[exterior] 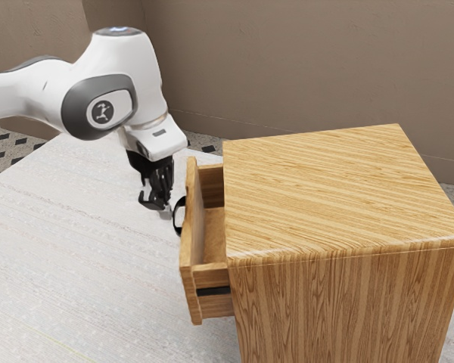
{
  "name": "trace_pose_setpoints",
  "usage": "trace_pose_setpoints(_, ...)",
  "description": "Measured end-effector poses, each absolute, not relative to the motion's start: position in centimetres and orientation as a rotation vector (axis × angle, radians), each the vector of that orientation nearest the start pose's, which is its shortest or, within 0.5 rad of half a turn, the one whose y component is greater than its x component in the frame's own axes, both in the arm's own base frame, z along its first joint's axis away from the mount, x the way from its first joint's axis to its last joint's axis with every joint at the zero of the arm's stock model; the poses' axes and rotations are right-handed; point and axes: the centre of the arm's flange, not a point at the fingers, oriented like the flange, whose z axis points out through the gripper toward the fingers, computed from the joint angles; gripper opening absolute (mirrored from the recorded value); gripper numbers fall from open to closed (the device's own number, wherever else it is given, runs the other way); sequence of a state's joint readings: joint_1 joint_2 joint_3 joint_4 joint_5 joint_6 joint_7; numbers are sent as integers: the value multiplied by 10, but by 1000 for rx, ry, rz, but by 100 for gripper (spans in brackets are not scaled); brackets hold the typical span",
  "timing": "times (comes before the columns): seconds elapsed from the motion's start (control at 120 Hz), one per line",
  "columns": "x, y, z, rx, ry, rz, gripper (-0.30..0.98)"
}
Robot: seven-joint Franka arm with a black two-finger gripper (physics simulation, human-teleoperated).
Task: Push the drawer handle with one arm to close the drawer
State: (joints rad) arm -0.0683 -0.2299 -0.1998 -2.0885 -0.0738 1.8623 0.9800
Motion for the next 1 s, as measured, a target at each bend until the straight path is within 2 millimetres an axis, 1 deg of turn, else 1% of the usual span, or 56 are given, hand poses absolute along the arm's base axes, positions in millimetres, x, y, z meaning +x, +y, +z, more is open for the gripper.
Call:
trace_pose_setpoints(0.183,471,-154,521,-2581,1834,-24,-10)
trace_pose_setpoints(0.425,480,-180,519,-2558,1877,-49,-10)
trace_pose_setpoints(0.633,491,-187,518,-2604,1842,-72,-10)
trace_pose_setpoints(0.767,495,-201,516,-2631,1834,-79,-10)
trace_pose_setpoints(0.917,497,-200,514,-2683,1770,-76,-12)
trace_pose_setpoints(0.967,491,-202,516,-2690,1761,-70,-10)
trace_pose_setpoints(1.0,486,-201,523,-2693,1749,-74,-10)
